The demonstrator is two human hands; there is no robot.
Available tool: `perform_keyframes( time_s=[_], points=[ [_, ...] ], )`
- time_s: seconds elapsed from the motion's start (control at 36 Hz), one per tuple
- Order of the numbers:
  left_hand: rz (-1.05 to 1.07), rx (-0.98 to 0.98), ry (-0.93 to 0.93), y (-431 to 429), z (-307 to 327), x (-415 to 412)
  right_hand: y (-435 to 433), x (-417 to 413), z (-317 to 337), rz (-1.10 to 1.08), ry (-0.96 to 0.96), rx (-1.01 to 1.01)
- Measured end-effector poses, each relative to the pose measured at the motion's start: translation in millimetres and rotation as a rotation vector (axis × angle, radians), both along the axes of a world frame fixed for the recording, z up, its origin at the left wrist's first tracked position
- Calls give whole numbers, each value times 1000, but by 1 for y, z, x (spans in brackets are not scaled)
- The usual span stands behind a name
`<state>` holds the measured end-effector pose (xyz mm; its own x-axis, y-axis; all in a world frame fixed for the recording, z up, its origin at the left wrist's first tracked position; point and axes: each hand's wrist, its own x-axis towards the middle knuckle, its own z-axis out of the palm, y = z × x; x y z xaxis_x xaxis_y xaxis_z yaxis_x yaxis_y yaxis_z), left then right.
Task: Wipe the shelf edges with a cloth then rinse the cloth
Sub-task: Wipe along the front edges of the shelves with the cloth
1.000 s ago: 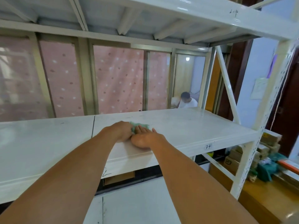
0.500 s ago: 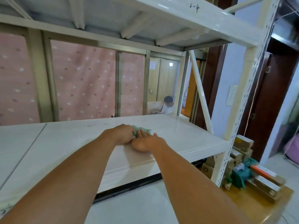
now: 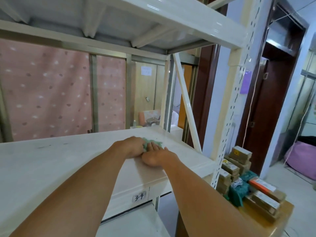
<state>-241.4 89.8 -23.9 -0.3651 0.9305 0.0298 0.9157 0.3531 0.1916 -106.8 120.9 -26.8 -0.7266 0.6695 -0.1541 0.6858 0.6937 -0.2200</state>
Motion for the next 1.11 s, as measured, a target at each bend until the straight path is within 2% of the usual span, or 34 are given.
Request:
perform_keyframes(
  time_s=[0.58,0.94,1.11],
  points=[
    [-64,3,10,118,-3,57,118,52,-8,-82,8,-8],
    [-83,-6,-102,175,2,60,141,54,6,-181,18,25],
    [-118,-23,-90,190,10,65,143,51,-4,-239,131,111]
  ],
)
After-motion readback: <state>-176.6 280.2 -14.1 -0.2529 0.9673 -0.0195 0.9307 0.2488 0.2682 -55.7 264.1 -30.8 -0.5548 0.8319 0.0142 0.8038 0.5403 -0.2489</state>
